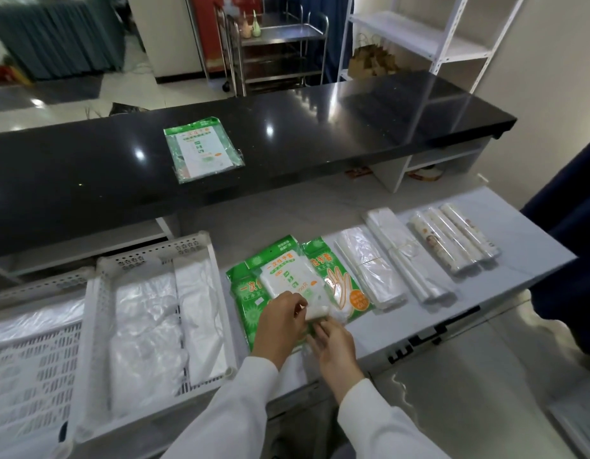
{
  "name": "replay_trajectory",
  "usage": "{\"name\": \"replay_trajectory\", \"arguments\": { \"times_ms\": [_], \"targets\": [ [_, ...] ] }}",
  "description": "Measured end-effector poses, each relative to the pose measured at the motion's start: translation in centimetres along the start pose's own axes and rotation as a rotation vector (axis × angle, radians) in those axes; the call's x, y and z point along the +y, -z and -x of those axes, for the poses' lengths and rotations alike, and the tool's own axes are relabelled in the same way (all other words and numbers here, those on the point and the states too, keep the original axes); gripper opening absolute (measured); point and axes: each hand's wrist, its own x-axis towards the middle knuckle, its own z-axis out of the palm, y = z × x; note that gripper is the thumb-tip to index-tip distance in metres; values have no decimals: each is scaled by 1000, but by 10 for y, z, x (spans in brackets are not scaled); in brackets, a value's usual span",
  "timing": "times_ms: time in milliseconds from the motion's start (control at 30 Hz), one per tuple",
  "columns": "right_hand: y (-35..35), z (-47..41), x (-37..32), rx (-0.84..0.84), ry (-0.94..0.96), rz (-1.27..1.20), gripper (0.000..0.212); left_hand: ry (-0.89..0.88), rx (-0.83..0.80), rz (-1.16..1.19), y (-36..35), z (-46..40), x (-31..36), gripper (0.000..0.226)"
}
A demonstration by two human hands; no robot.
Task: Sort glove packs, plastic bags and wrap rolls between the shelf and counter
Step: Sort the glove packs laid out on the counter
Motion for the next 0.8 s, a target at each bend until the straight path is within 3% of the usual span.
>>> {"name": "replay_trajectory", "arguments": {
  "times_ms": [233, 567, 800],
  "targets": [
    [-20, -8, 7, 95, 68, 91, 25, 24, -18, 64, 6, -4, -4, 24],
    [-49, -18, 8, 222, 171, 205, 24, 9, -24, 104, 10, -13, -8, 20],
    [-54, -29, 7, 273, 48, 88, 17, 17, -43, 152, 8, -17, -10, 22]
  ]
}}
